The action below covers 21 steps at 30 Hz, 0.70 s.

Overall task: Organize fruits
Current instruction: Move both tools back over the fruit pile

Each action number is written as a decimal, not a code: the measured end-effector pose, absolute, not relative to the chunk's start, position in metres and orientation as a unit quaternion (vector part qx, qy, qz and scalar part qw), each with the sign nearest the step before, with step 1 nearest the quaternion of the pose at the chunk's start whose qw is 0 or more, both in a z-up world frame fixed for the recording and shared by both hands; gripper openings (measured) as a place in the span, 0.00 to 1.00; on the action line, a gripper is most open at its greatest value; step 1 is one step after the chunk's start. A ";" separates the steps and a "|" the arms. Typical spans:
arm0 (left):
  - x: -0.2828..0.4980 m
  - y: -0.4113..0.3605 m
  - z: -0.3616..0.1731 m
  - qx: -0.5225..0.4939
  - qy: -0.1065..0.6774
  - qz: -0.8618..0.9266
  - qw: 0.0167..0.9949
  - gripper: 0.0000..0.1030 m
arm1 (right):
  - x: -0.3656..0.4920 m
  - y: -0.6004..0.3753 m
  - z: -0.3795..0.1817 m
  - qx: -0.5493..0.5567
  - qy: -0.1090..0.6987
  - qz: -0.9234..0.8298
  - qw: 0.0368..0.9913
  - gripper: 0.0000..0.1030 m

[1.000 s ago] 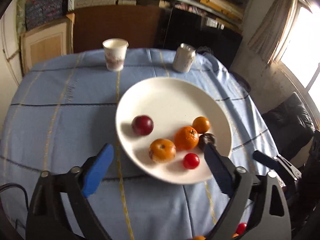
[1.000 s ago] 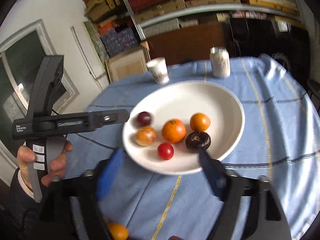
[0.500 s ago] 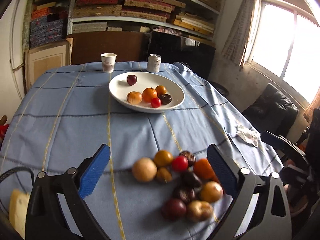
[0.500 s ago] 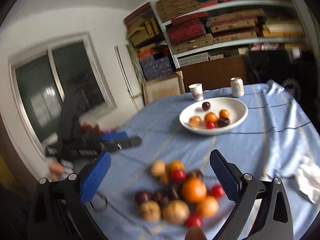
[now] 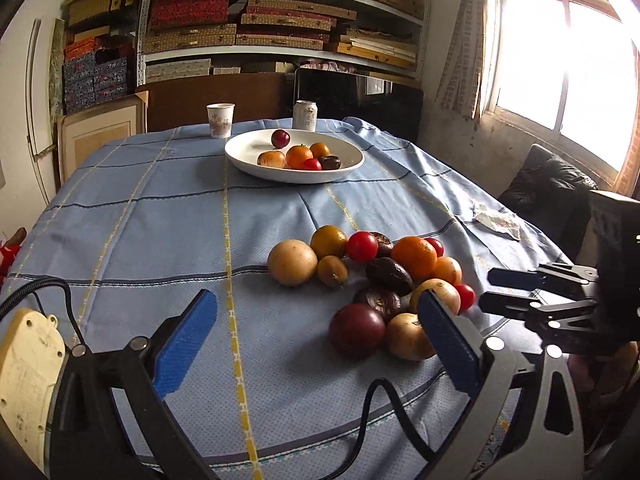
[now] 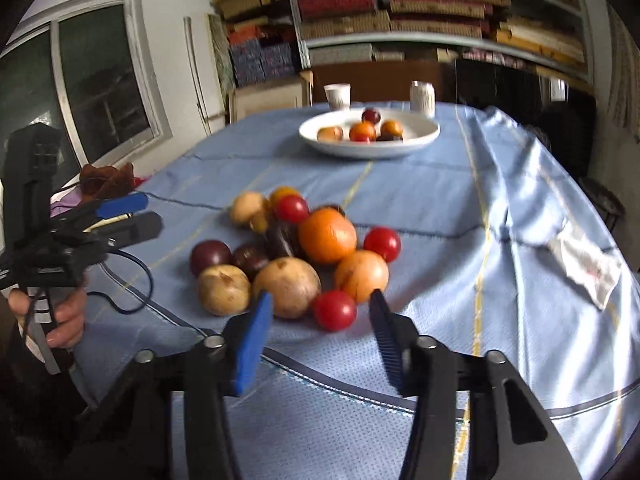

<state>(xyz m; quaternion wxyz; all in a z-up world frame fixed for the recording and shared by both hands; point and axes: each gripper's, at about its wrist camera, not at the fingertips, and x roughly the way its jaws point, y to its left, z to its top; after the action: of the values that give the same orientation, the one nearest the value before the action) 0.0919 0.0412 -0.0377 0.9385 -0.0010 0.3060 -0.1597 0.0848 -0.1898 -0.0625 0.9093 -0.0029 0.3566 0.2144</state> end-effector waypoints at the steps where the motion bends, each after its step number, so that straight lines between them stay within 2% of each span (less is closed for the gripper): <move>1: 0.092 0.041 -0.041 -0.002 0.308 -0.163 0.937 0.95 | 0.087 -0.189 -0.066 -0.003 0.364 0.212 0.907 0.39; 6: 0.090 0.042 -0.042 -0.004 0.302 -0.171 0.938 0.95 | 0.094 -0.189 -0.077 0.009 0.392 0.203 0.897 0.33; 21: 0.097 0.045 -0.045 -0.018 0.318 -0.169 0.933 0.95 | 0.108 -0.183 -0.074 0.006 0.428 0.190 0.883 0.35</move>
<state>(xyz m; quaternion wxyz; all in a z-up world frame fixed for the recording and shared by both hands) 0.0970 0.0452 -0.0454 0.9328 -0.0175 0.3180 -0.1687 0.1079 -0.1829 -0.0737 0.8834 0.0058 0.4283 0.1900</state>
